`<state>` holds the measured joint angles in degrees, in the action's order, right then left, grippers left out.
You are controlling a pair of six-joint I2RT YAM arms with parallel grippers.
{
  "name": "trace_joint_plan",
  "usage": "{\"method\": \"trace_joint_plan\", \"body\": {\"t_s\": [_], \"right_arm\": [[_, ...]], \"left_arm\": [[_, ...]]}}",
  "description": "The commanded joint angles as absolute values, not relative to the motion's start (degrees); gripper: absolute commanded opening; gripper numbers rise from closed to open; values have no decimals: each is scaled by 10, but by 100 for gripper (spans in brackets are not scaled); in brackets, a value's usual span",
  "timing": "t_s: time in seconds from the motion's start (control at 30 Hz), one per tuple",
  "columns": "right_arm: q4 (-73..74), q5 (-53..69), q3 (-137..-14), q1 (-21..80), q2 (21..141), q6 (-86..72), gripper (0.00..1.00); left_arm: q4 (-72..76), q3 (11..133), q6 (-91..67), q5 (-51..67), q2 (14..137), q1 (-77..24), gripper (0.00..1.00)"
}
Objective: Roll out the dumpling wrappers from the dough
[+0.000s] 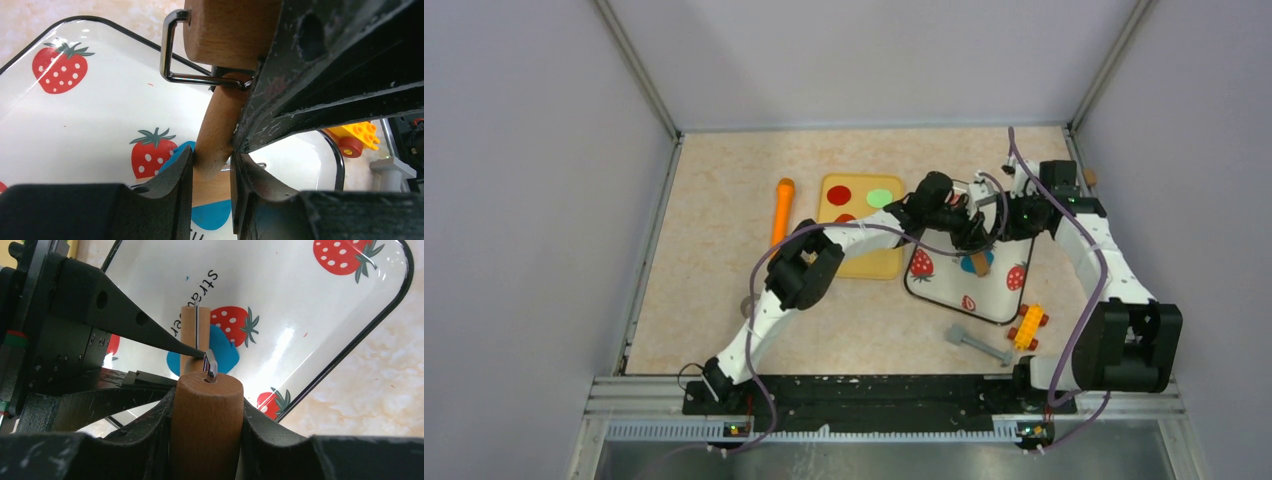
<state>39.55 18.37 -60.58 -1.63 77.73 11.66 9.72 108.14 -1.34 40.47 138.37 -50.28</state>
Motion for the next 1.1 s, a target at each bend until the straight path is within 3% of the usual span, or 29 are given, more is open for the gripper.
{"method": "trace_joint_plan", "body": {"t_s": [0.0,0.27,0.8,1.07], "right_arm": [[460,182,-566,7,780,183,0],[502,254,-647,10,771,148,0],[424,243,-574,21,863,117,0],[497,270,-691,23,832,122,0]], "left_arm": [[75,1137,-45,314,1442,-514,0],[95,1097,-71,295,1348,-505,0],[35,958,-39,360,1310,-456,0],[61,1007,-62,393,1261,-460,0]]}}
